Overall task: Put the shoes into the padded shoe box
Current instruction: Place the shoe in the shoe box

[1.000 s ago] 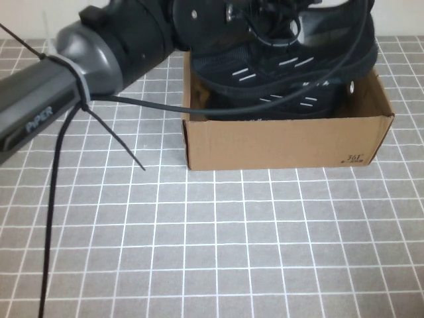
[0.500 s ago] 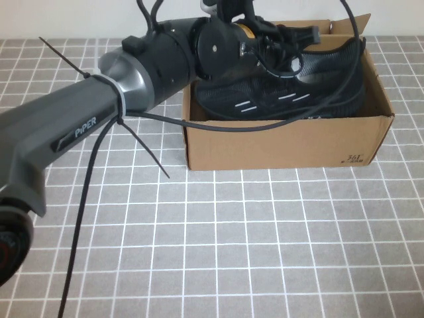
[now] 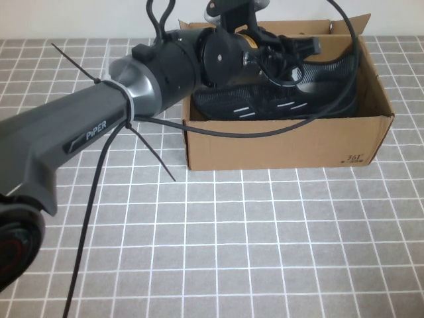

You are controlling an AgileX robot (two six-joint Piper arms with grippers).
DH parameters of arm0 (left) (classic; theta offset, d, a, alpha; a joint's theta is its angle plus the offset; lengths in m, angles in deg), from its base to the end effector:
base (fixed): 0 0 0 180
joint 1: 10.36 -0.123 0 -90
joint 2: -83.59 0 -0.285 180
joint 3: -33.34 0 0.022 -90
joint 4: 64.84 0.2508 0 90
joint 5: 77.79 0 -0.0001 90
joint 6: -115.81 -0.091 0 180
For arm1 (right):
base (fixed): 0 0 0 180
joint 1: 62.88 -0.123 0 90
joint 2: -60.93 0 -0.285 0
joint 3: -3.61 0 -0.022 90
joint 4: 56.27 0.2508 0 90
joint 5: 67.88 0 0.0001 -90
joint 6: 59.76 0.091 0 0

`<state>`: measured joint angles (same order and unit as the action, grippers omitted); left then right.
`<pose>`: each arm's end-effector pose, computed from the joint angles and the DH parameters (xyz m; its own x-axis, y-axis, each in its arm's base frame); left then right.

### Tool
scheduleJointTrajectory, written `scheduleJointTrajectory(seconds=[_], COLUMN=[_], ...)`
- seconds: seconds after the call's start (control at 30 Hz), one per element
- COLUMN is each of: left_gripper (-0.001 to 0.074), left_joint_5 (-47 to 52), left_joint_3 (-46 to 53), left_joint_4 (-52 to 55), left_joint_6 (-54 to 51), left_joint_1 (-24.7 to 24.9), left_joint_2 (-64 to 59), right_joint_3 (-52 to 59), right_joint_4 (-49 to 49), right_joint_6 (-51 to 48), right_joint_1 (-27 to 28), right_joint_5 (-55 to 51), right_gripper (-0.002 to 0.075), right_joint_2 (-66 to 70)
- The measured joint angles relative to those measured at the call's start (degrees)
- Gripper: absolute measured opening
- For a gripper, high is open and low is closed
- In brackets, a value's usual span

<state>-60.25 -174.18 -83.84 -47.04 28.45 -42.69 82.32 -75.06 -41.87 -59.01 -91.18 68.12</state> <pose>0.3853 -0.3214 0.2974 -0.6733 -0.1970 -0.7127 0.3720 0.7428 -0.5567 0.0507 -0.0151 0.1704 -0.3079 0.0301 -0.9509 0.1907 0.9812 -0.0306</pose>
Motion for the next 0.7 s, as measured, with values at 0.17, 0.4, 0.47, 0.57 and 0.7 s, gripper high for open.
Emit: scheduleJointTrajectory(seconds=[0.17, 0.4, 0.47, 0.57, 0.7], left_gripper=[0.0003, 0.0076, 0.0130, 0.0208, 0.0244], left_joint_5=[-0.12, -0.85, -1.33, -1.57, -1.24], left_joint_3=[0.00, 0.00, 0.00, 0.00, 0.00], left_joint_4=[0.00, 0.00, 0.00, 0.00, -0.09], left_joint_6=[0.00, 0.00, 0.00, 0.00, -0.56], left_joint_1=[0.00, 0.00, 0.00, 0.00, 0.00], left_joint_2=[0.00, 0.00, 0.11, 0.11, 0.11], right_joint_3=[0.00, 0.00, 0.00, 0.00, 0.00], right_joint_4=[0.00, 0.00, 0.00, 0.00, 0.00], right_joint_6=[0.00, 0.00, 0.00, 0.00, 0.00], right_joint_1=[0.00, 0.00, 0.00, 0.00, 0.00], right_joint_5=[0.00, 0.00, 0.00, 0.00, 0.00], right_gripper=[-0.0007, -0.0007, -0.0007, -0.0007, -0.0007], right_joint_2=[0.00, -0.13, -0.13, -0.13, -0.17])
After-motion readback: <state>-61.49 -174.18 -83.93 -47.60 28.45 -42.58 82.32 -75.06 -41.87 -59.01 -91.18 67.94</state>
